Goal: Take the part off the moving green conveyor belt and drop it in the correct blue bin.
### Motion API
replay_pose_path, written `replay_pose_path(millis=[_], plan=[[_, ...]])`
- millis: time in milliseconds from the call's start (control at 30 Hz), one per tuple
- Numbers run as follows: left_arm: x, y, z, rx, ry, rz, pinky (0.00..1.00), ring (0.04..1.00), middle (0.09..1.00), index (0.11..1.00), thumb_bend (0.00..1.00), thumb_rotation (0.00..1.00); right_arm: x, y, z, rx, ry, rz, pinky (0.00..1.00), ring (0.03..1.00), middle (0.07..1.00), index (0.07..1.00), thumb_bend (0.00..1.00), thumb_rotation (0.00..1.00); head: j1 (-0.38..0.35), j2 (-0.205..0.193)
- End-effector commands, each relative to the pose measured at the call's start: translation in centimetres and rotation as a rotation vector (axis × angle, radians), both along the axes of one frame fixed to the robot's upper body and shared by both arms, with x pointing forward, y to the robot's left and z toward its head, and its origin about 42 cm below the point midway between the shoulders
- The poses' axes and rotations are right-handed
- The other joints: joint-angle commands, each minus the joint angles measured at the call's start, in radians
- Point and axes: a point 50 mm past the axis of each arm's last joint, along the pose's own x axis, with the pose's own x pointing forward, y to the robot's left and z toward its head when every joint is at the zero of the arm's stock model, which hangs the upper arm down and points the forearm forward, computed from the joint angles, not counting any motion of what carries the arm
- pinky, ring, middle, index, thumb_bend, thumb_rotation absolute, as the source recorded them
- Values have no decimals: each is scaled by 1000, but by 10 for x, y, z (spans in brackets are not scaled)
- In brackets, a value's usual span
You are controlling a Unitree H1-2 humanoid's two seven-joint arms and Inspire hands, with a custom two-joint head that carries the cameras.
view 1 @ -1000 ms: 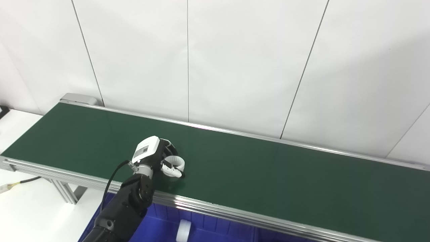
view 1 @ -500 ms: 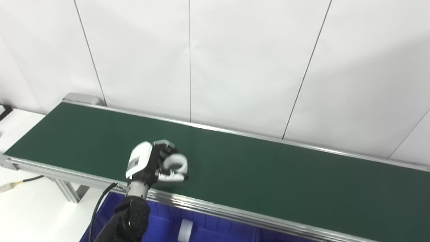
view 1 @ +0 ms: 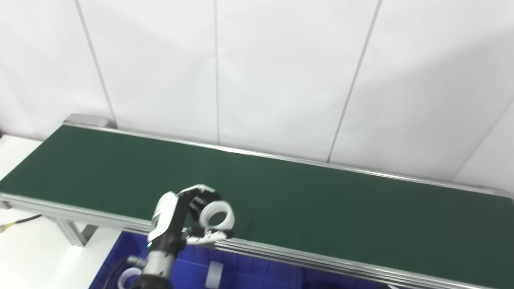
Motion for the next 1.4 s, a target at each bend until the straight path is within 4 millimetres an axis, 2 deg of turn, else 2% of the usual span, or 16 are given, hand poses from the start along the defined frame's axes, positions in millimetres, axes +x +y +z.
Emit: replay_pose_path(millis=[0, 100, 133, 167, 200, 400, 633, 933, 1067, 1100, 1133, 1167, 1200, 1267, 1300, 1367], plan=[[-2, 4, 8, 7, -48, -33, 328, 377, 448, 501, 513, 0, -1, 8, 18, 2, -84, 16, 555, 607, 638, 778, 778, 100, -14, 22], [-10, 11, 2, 15, -26, -48, 285, 344, 435, 501, 513, 0, 0, 10, 21, -4, -78, 12, 567, 622, 645, 788, 755, 171, -36, 69], [-12, 14, 0, 15, -25, -51, 280, 340, 433, 501, 512, 0, 1, 11, 22, -2, -80, 13, 569, 624, 645, 790, 752, 186, -47, 101], [-14, 16, -1, 15, -25, -53, 279, 339, 432, 501, 512, 0, 1, 12, 23, 0, -82, 14, 573, 627, 646, 791, 750, 200, -49, 103], [-16, 19, -4, 11, -22, -54, 284, 342, 433, 501, 512, 0, 3, 12, 24, 0, -82, 16, 578, 632, 646, 792, 746, 229, -61, 126], [-33, 42, -25, -1, 62, -25, 273, 337, 438, 501, 510, 0, 7, 14, 28, -5, -73, 19, 604, 646, 645, 794, 747, 331, -70, 158], [-52, 63, -50, 54, 134, 7, 326, 380, 458, 498, 512, 0, 9, 14, 31, 3, -79, 17, 596, 644, 642, 791, 757, 339, -72, 170], [-57, 80, -77, 153, 333, 34, 347, 416, 446, 515, 510, 0, 10, 14, 30, 2, -78, 17, 592, 640, 639, 792, 763, 334, -78, 165], [-59, 84, -86, 185, 430, 89, 485, 529, 471, 522, 510, 0, 10, 13, 30, -2, -74, 16, 586, 637, 639, 791, 763, 353, -81, 161], [-59, 84, -88, 174, 439, 93, 543, 579, 584, 507, 502, 51, 9, 14, 30, -3, -74, 16, 588, 638, 640, 791, 762, 353, -80, 159], [-60, 84, -89, 160, 446, 94, 566, 608, 633, 556, 512, 132, 9, 14, 30, -5, -76, 17, 590, 639, 640, 791, 762, 352, -80, 159], [-60, 84, -90, 147, 451, 96, 620, 671, 706, 708, 572, 393, 9, 13, 29, -5, -76, 19, 589, 639, 639, 791, 761, 350, -80, 158], [-61, 84, -90, 138, 454, 97, 627, 679, 715, 724, 581, 425, 10, 13, 29, -5, -79, 22, 588, 638, 639, 791, 761, 350, -81, 158], [-62, 83, -89, 132, 450, 92, 689, 762, 788, 807, 677, 654, 10, 14, 29, -3, -76, 21, 582, 635, 639, 792, 760, 349, -83, 157], [-63, 82, -88, 125, 426, 79, 709, 785, 809, 830, 708, 721, 10, 14, 29, -3, -76, 20, 581, 636, 639, 792, 760, 351, -87, 155], [-64, 80, -85, 94, 376, 53, 779, 826, 851, 874, 854, 860, 10, 14, 28, -5, -75, 17, 582, 638, 640, 791, 761, 344, -91, 154]])
